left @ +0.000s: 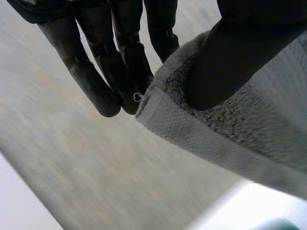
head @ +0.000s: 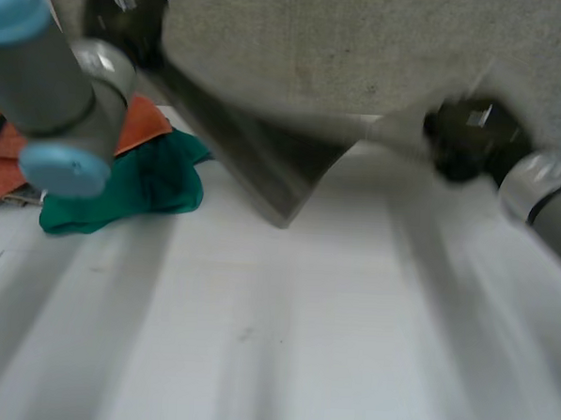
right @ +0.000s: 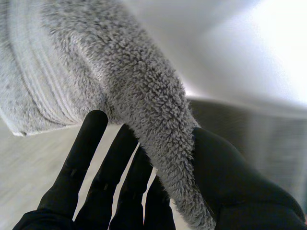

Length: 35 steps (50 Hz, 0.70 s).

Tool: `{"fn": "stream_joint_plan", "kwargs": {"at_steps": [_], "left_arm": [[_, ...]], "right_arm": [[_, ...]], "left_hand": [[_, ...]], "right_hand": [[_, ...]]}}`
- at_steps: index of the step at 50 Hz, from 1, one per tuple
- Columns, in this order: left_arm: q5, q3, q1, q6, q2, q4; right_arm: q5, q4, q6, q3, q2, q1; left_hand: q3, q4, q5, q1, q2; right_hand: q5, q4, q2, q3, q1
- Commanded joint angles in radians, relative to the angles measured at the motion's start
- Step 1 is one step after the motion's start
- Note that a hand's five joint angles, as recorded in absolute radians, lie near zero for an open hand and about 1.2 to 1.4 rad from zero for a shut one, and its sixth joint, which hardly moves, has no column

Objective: Fold the laundry.

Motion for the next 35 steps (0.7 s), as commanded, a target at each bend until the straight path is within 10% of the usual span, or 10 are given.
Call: {"fn": "stream_joint_plan", "kwargs": {"at_steps": [1, 11, 21, 35], "left_arm": [[0.042, -0.189, -0.017, 0.014, -0.077, 0.016], [0.052, -0.305, -0.027, 0.016, 0.021, -0.017], [0.098, -0.448, -0.023, 0.024, 0.159, -0.018], [0.108, -0.543, -0.017, 0.039, 0.231, -0.010]], "right_arm": [[0.001, -0.031, -0.083, 0.132, 0.181, 0.022], [0.032, 0.118, -0.101, 0.057, 0.108, 0.004], [-0.028, 0.330, -0.354, -0.085, 0.086, -0.061], [0.006, 0.460, -0.640, -0.469, 0.428, -0.088]], "left_hand": [[0.208, 0.201, 0.232, 0.239, 0.201], [0.208, 0.201, 0.232, 0.239, 0.201], [0.208, 0.201, 0.232, 0.239, 0.201], [0.208, 0.201, 0.232, 0.239, 0.201]], "right_hand": [[-0.069, -0.084, -0.059, -0.079, -0.012], [-1.001, -1.016, -0.991, -1.011, -0.944], [-1.001, -1.016, -0.991, -1.011, -0.944], [-0.620, -0.634, -0.610, -0.630, -0.563]]}}
